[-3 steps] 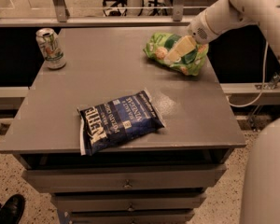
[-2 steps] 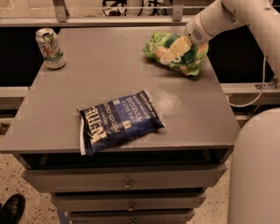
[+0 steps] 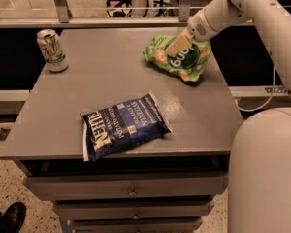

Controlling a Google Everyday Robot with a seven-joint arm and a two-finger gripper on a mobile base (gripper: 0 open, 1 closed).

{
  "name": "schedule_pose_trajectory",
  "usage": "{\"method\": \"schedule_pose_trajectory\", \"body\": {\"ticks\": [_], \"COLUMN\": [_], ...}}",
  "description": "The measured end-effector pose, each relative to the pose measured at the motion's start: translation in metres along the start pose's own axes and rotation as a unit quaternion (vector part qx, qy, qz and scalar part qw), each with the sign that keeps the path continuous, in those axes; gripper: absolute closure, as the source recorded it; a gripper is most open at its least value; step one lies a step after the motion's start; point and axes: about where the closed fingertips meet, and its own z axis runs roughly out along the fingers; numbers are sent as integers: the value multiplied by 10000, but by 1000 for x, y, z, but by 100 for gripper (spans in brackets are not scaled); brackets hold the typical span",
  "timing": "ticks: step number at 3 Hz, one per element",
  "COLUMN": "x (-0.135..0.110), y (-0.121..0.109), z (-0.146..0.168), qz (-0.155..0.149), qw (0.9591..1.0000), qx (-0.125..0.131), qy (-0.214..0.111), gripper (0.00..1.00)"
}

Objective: Move green rice chip bag near 7up can

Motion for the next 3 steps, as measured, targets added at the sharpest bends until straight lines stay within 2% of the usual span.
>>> {"method": "schedule_pose_trajectory", "body": {"ticks": [1, 2, 3], "x": [-16, -33, -54], "y": [0, 1, 4], "z": [-10, -23, -42], "qz": [-50, 53, 346], "qw": [9999, 9992, 9950], "qx": [98, 314, 795], "qy": [-106, -244, -495], "gripper": [69, 92, 100]}}
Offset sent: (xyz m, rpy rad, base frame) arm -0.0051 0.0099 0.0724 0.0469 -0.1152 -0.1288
